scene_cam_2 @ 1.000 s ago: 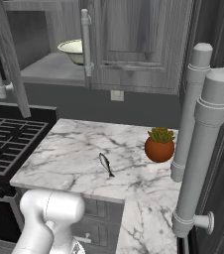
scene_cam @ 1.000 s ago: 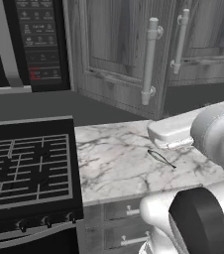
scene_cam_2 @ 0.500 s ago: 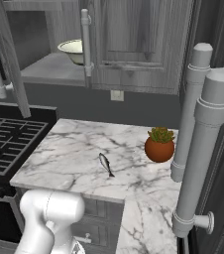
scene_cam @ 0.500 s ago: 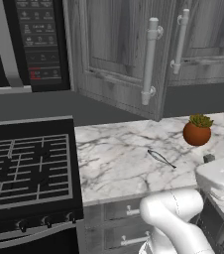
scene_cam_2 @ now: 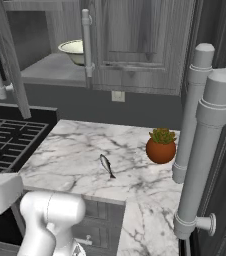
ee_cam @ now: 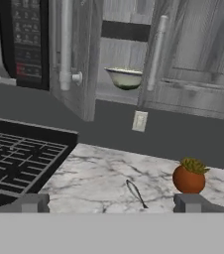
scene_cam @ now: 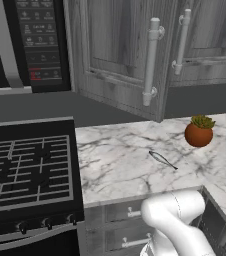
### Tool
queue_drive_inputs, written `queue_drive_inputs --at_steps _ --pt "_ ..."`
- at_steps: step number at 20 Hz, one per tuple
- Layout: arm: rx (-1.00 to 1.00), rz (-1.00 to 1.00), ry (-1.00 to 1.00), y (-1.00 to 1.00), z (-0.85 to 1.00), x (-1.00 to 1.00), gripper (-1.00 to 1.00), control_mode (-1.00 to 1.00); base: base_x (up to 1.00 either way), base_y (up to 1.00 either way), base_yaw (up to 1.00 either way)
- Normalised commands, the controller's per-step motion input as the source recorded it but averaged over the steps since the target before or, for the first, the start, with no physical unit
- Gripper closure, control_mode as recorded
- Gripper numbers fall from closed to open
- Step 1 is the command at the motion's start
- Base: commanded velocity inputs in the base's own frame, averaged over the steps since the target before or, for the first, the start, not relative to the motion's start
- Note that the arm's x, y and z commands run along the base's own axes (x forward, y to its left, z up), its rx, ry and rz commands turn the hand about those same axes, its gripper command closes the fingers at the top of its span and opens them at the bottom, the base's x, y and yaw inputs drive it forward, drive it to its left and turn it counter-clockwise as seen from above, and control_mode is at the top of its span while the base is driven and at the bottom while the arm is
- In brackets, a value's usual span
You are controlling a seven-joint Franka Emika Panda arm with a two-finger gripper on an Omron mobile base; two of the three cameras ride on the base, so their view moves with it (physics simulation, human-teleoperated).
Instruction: Retrieve the bowl from the cabinet, then place the raw meat into the bowl to avoid contamination.
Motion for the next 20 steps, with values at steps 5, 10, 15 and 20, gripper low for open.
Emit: queue_drive_inputs --at_steps 5,10,15,20 --pt "0.23 0.09 0.01 -0.55 0.28 0.0 -1.0 -1.0 0.0 0.0 0.0" --pt "0.26 0.06 0.03 -0.37 0.23 0.1 -1.0 -1.0 0.0 0.0 0.0" --pt "0.24 0.02 0.03 -0.11 0.13 0.38 -1.0 -1.0 0.0 0.0 0.0" --pt "0.23 0.01 0.01 -0.02 0.0 0.47 -1.0 -1.0 0.0 0.0 0.0"
